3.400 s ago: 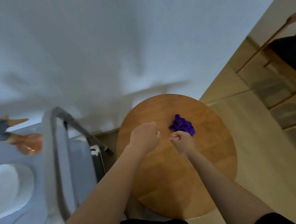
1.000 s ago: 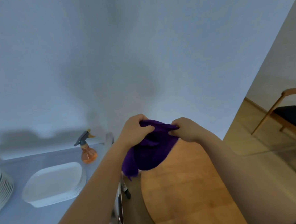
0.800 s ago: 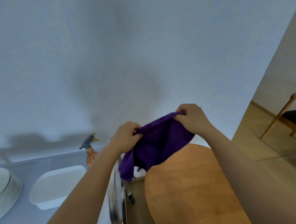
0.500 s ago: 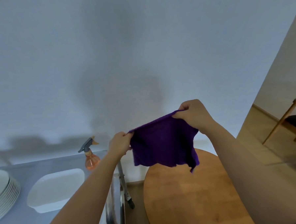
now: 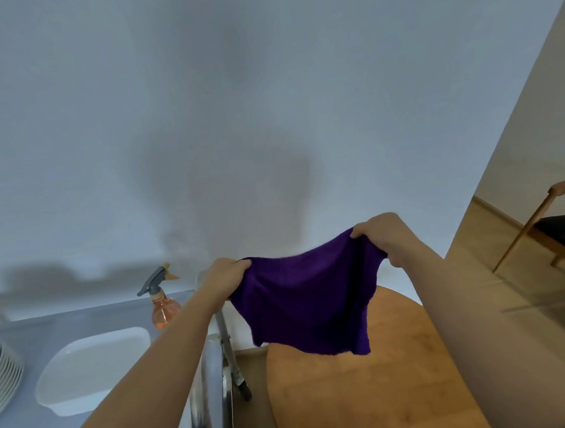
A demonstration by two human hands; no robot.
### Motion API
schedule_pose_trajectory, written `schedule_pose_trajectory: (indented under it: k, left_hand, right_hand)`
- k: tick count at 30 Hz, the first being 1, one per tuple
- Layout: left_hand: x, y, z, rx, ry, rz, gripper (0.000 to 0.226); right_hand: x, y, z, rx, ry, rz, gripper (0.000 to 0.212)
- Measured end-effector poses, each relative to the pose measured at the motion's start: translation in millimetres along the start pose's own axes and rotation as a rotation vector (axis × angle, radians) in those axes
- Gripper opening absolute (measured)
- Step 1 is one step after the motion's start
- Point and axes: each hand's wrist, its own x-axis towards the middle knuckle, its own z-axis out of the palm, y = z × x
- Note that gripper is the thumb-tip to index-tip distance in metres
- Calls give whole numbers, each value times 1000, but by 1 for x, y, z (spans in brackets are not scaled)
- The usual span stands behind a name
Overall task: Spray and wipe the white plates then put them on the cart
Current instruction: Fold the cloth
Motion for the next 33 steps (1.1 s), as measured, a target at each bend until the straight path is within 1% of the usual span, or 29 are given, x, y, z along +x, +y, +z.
schedule_pose_trajectory:
  k: [2,6,9,11,13,15,16,18,20,23,25,27,29,31,33]
  left_hand:
    - [-4,14,8,22,-43,65,36]
    - [-15,35,24,81,-88,229,36]
    - [-25,42,33,151,-121,341,43]
    - [-33,44,33,173,-173,385,45]
    - [-38,43,25,117,-235,408,40]
    - [-40,39,15,52,-328,441,29]
    - [-42,36,11,69,-373,468,26]
    - [-43,32,10,178,-389,513,29]
    - [-41,29,12,265,-322,550,33]
    - [-40,28,14,255,-227,607,29]
    - [-40,28,15,238,-187,658,34]
    - [-42,31,15,216,-193,669,40]
    - [-43,34,10,56,-253,573,42]
    - [-43,41,3,-110,-283,463,39]
    - [-41,49,-6,-142,-260,412,34]
  right_hand:
    - [-2,5,14,19,-66,65,17]
    - [-13,13,49,268,-250,183,12]
    - [-24,14,72,439,-361,212,7]
    - [-30,13,82,498,-417,205,10]
    - [-32,11,85,540,-427,201,13]
    - [-33,11,84,612,-435,232,12]
    - [-33,11,83,632,-441,251,11]
    - [-35,12,83,621,-467,273,11]
    - [-36,11,84,598,-500,281,10]
    - [-37,9,84,567,-512,283,7]
    - [-37,7,84,558,-511,272,7]
    - [-36,6,82,514,-512,231,8]
    - [-34,7,77,396,-478,133,8]
    - [-34,11,70,207,-402,-42,10]
    - [-35,19,66,67,-378,-207,17]
